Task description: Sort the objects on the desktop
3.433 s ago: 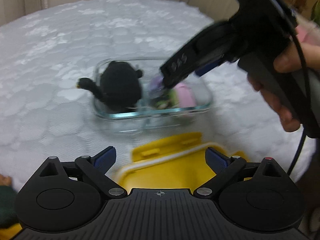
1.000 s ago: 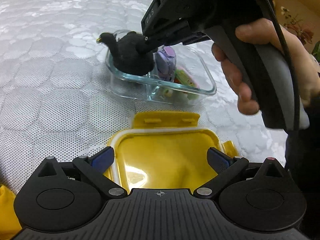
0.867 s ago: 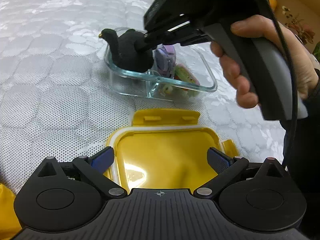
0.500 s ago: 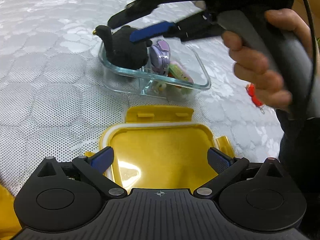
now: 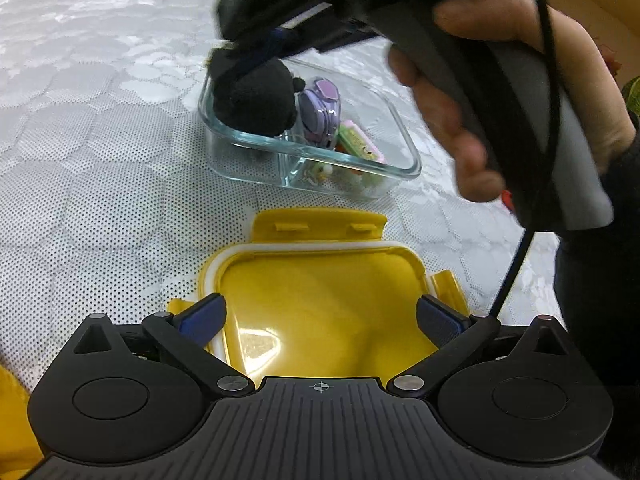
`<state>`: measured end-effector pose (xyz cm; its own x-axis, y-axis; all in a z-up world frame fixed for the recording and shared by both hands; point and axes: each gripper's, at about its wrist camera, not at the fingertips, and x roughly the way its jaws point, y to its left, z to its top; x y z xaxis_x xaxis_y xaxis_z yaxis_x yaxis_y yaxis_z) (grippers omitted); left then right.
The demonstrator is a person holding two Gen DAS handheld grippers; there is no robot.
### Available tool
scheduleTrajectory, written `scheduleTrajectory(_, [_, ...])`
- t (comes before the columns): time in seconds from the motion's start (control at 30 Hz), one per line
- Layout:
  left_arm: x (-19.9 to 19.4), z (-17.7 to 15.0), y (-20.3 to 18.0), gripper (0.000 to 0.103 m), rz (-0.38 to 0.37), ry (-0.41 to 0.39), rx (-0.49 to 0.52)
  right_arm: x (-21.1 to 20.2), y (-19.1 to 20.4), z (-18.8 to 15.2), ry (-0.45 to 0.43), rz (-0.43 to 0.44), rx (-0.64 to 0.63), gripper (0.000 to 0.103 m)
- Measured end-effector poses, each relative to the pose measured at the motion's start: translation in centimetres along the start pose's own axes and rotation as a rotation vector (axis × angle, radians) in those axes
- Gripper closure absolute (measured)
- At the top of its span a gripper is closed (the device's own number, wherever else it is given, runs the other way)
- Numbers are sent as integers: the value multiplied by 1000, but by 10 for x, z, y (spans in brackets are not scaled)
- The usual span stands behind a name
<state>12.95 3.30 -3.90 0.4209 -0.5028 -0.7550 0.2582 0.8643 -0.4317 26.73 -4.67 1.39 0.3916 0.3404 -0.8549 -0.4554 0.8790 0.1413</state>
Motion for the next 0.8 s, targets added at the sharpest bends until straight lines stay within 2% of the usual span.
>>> scheduleTrajectory(0.07, [0, -1, -1, 0, -2, -2, 5, -5, -15, -6, 19, -8, 49, 96])
scheduleTrajectory(0.23, [2, -1, -4, 0, -10, 5, 14, 9, -44, -18, 88, 54, 170, 96])
scheduleTrajectory(0.33, [4, -1, -2, 0, 0, 14, 8, 32, -45, -24, 134, 17, 178, 96])
scheduleTrajectory(0.37, [4, -1, -1, 0, 6, 16, 5, 41, -44, -26, 133, 1, 164, 102])
scheduleTrajectory(0.47, [4, -1, 3, 0, 18, 20, -15, 39, -35, -28, 116, -12, 115, 92])
scheduleTrajectory(0.53, [3, -1, 3, 0, 18, 22, -17, 25, -33, -29, 89, 13, 89, 85])
scheduleTrajectory(0.6, [4, -1, 0, 0, 18, 29, -12, -1, -39, -31, 40, 13, 94, 55])
scheduleTrajectory(0.63, [4, -1, -1, 0, 9, 35, -10, -14, -44, -31, 12, 5, 105, 52])
scheduleTrajectory(0.73, [5, -1, -5, 0, -13, 49, 7, -46, -69, -27, -112, 41, 233, 55])
scheduleTrajectory(0.8, [6, -2, -8, 0, -13, 53, 22, -50, -74, -14, -179, 40, 263, 66])
